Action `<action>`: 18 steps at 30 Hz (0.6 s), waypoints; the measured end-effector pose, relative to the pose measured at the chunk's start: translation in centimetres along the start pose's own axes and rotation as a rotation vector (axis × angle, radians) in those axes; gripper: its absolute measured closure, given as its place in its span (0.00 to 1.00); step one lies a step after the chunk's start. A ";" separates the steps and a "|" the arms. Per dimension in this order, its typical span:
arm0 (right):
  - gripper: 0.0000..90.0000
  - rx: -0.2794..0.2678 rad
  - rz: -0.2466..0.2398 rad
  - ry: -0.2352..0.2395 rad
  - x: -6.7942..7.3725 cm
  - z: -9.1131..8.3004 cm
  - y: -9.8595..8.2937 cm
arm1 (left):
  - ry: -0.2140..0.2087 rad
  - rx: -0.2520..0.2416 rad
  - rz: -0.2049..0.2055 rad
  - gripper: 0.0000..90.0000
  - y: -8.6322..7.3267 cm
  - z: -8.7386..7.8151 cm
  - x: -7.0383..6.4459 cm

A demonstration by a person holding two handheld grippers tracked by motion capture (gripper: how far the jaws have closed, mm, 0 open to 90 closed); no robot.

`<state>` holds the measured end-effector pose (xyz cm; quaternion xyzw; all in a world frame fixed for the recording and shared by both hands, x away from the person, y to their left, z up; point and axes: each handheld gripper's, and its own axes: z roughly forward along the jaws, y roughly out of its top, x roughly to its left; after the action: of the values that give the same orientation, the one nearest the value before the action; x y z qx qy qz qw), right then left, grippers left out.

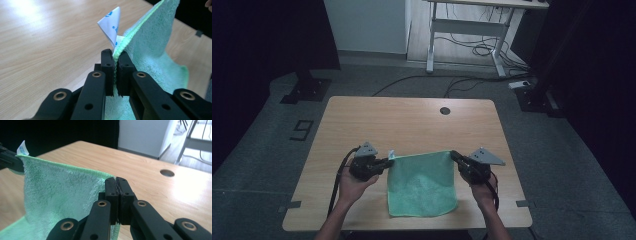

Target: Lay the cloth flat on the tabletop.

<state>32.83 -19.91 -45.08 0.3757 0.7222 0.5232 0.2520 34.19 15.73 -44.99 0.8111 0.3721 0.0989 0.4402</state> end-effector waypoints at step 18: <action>0.98 0.072 0.017 -0.037 -2.2 2.5 -1.2 | 0.033 0.056 0.013 0.96 1.1 2.8 1.5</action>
<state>35.66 -20.51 -47.12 0.4002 0.7326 0.4919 0.2474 37.16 14.60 -45.99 0.8238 0.3766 0.1045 0.4105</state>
